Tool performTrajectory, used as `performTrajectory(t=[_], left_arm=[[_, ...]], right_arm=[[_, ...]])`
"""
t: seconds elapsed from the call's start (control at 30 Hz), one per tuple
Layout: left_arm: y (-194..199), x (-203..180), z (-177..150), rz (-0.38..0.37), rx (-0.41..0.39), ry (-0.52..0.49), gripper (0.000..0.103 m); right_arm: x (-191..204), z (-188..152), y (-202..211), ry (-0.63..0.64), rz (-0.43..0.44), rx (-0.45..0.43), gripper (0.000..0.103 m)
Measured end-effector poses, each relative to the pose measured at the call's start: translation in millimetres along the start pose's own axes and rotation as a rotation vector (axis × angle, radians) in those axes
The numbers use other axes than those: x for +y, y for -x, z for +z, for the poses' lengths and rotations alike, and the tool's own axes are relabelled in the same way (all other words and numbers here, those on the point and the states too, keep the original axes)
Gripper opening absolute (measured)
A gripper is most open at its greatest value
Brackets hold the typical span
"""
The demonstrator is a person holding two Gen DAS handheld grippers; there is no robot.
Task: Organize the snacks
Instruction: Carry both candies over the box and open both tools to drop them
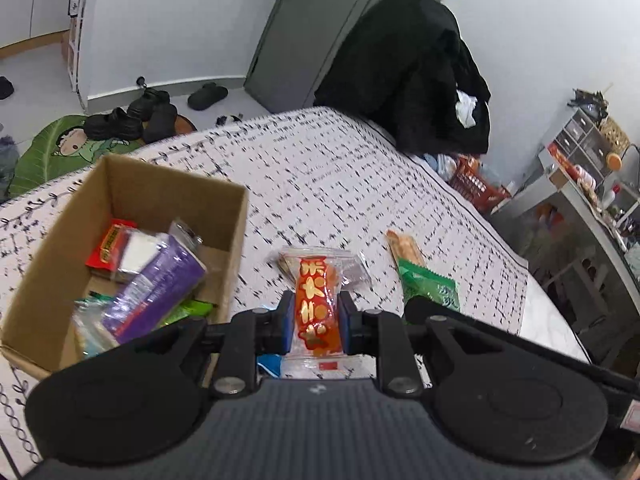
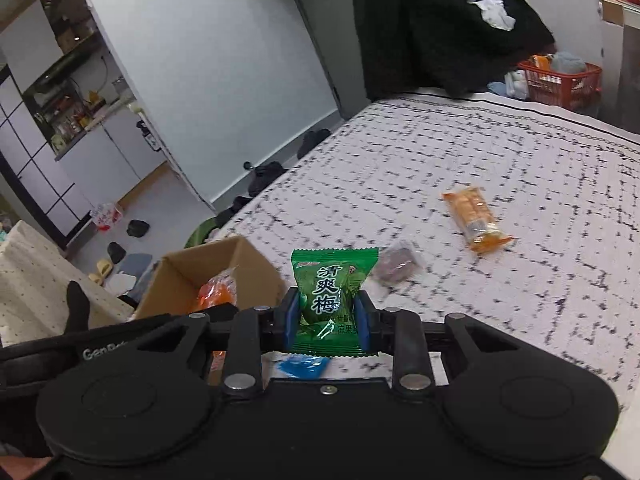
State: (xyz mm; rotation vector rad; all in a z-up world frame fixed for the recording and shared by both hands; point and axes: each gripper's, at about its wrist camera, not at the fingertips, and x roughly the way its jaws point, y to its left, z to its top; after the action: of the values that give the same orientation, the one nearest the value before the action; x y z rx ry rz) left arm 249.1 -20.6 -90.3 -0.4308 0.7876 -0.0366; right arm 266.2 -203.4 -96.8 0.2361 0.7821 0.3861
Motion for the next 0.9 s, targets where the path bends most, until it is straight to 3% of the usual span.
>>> performTrajectory(t=[0.33,0.9], left_arm=[[16.5,37.9,14.6,0.018,-0.037,0.069,0.021],[7.2,104.5,12.3,0.073,-0.035,0.164,0.021]], right_arm=[[45.3,-3.2,-1.5,0.024,0.038,0.009,0.028],[88.2,-10.5,-23.1,0.069,0.008,0.053,0.028]])
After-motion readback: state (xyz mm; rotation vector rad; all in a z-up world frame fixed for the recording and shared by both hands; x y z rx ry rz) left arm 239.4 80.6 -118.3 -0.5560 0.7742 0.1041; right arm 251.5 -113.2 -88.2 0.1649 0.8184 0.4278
